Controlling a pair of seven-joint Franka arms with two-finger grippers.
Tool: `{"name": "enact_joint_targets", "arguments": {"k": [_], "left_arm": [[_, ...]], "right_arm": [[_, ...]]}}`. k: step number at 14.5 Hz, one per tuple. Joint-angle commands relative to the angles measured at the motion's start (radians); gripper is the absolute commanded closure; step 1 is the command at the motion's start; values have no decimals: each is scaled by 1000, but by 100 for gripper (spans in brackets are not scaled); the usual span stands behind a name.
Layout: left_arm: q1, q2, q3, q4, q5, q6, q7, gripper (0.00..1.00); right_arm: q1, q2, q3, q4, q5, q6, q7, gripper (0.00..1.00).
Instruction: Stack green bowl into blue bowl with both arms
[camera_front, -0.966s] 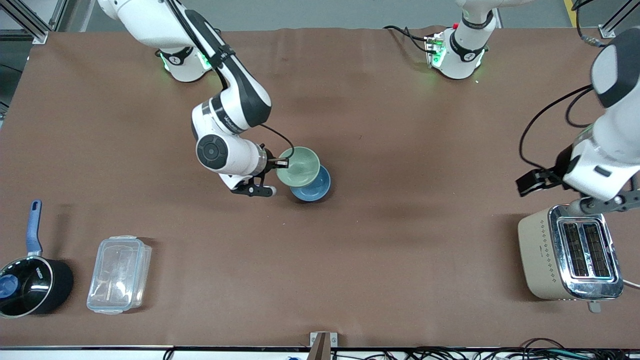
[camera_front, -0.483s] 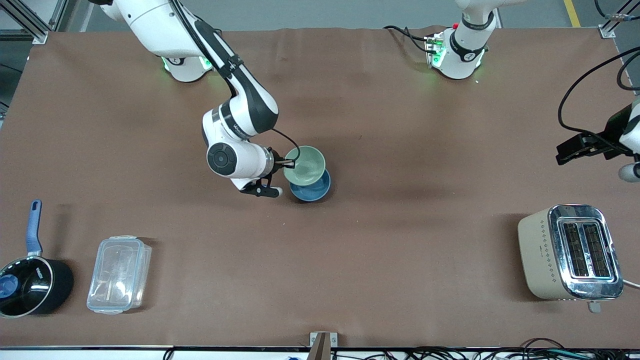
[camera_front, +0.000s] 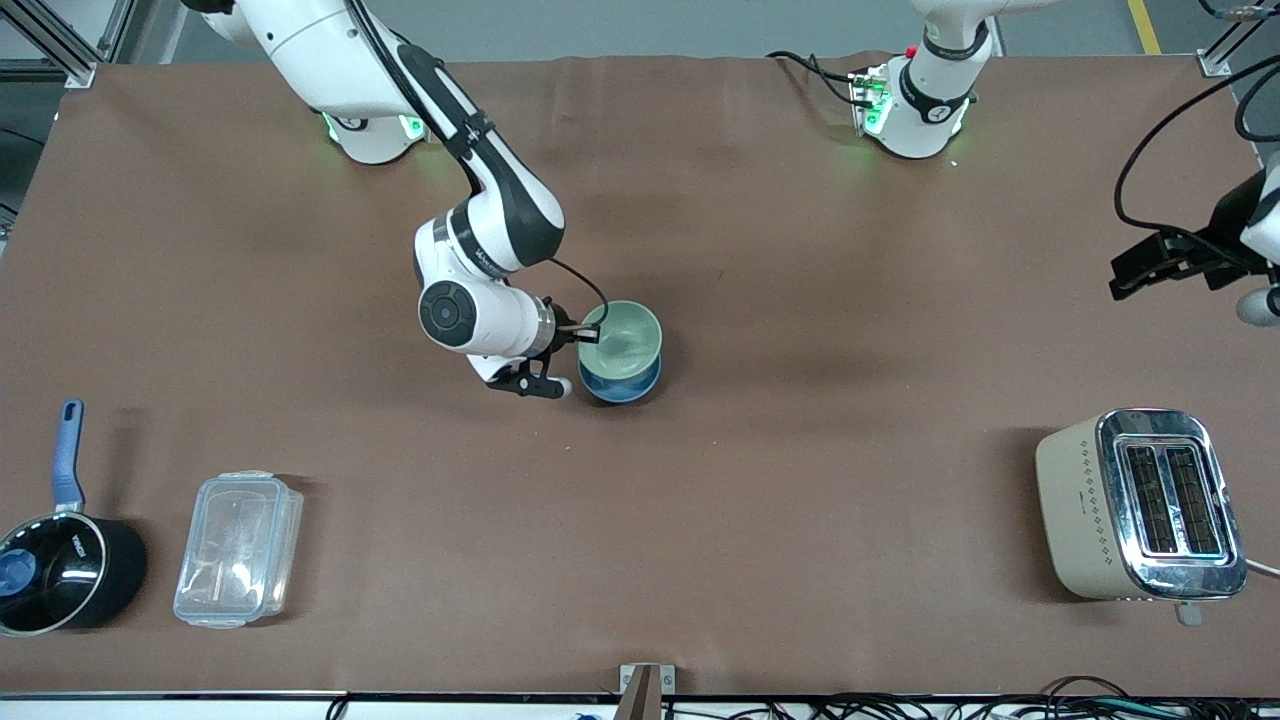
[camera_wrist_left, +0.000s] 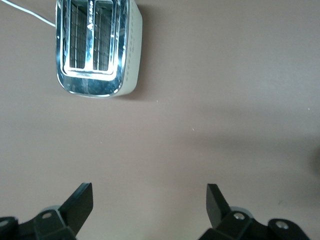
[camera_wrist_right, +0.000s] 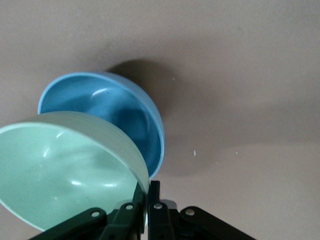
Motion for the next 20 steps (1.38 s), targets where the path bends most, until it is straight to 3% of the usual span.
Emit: {"name": "enact_joint_targets", "arguments": {"k": [1, 12, 13, 14, 15, 16, 18, 20], "left_arm": [[-72, -69, 94, -70, -30, 1, 58, 0], [-76, -79, 86, -78, -29, 8, 59, 0], [-76, -79, 86, -78, -30, 8, 59, 0], [-76, -79, 86, -78, -30, 8, 59, 0], [-78, -79, 86, -78, -30, 8, 59, 0], [-79, -79, 86, -76, -29, 8, 59, 0], [-79, -76, 86, -76, -30, 8, 59, 0], [-79, -76, 86, -81, -56, 8, 59, 0]], "right_arm": [[0, 11, -6, 5, 26, 13, 21, 96], [13, 32, -9, 4, 27, 68, 52, 89], [11, 32, -8, 4, 27, 65, 52, 78], [11, 32, -8, 5, 26, 63, 54, 57], [13, 31, -8, 5, 26, 63, 75, 29], [14, 31, -9, 7, 26, 63, 112, 12], [2, -3, -13, 7, 21, 51, 124, 0], [-35, -98, -48, 8, 3, -27, 120, 0]]}}
